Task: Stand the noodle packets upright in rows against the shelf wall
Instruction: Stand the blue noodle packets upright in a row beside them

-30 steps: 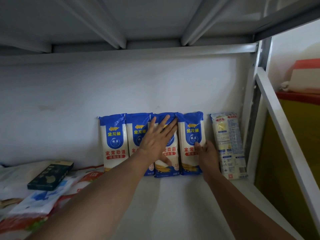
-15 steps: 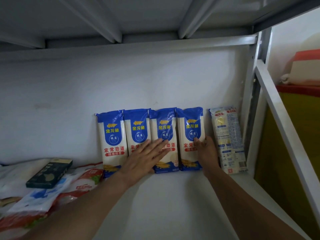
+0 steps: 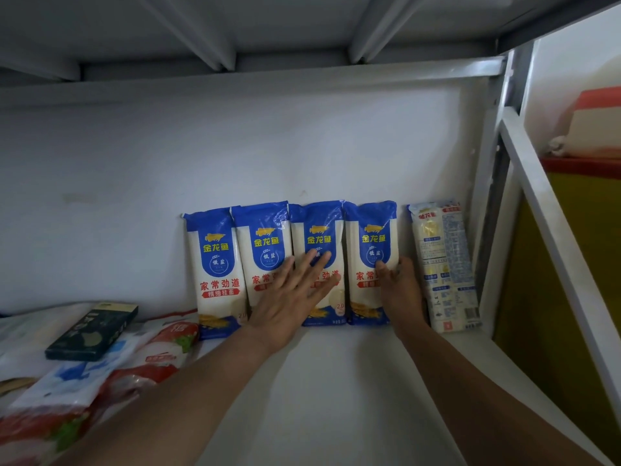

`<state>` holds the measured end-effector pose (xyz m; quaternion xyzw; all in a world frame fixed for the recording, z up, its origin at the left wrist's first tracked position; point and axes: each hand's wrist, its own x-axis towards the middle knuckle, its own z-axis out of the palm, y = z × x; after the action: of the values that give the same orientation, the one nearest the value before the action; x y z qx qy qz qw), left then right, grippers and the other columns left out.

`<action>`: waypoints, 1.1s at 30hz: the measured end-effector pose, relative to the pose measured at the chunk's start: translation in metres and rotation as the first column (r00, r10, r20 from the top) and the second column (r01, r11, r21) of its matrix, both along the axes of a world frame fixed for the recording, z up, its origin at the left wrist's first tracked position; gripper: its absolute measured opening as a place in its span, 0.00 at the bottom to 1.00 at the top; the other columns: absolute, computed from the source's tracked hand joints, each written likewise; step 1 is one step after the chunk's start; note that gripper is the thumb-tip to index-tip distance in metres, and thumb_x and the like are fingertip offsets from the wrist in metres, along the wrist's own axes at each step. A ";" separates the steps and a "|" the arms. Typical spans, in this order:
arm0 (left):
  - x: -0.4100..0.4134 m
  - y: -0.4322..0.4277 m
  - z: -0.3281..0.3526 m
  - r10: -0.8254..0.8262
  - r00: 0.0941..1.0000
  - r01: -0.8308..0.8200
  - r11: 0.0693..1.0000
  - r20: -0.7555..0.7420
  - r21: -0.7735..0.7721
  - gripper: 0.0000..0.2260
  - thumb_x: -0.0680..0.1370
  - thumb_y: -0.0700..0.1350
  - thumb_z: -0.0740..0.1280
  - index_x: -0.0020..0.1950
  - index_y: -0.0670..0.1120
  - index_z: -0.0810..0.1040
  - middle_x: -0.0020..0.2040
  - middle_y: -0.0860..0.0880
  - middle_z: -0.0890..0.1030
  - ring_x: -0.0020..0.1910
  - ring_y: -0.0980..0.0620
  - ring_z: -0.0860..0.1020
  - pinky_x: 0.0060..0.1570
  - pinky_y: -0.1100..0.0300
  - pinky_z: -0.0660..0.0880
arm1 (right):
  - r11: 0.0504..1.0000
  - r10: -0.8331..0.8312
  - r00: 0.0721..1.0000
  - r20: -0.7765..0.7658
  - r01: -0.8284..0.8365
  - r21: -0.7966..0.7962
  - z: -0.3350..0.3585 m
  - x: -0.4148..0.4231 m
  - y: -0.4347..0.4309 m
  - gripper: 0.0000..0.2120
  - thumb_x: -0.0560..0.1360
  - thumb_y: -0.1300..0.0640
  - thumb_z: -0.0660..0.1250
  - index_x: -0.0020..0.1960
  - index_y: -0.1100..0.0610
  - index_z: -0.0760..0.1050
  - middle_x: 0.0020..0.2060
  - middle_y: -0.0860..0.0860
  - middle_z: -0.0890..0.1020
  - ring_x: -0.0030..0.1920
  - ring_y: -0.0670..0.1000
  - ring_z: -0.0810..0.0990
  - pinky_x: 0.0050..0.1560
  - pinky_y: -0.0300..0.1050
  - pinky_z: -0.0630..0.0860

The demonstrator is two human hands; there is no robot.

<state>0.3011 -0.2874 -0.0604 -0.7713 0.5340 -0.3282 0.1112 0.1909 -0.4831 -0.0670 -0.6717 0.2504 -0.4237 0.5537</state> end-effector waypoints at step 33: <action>0.007 0.059 -0.030 0.048 0.996 -0.066 0.962 -0.073 -0.265 0.21 0.67 0.38 0.80 0.57 0.47 0.82 0.57 0.49 0.79 0.59 0.46 0.75 0.56 0.50 0.77 | 0.997 0.082 0.994 -0.073 -0.083 -0.011 -0.008 -0.004 0.001 0.19 0.83 0.41 0.59 0.65 0.53 0.64 0.56 0.49 0.82 0.47 0.46 0.83 0.41 0.45 0.81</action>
<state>0.3085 -0.2283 -0.0904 -0.8047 0.4657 -0.3683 -0.0019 0.1867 -0.4818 -0.0753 -0.7003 0.2396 -0.3775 0.5565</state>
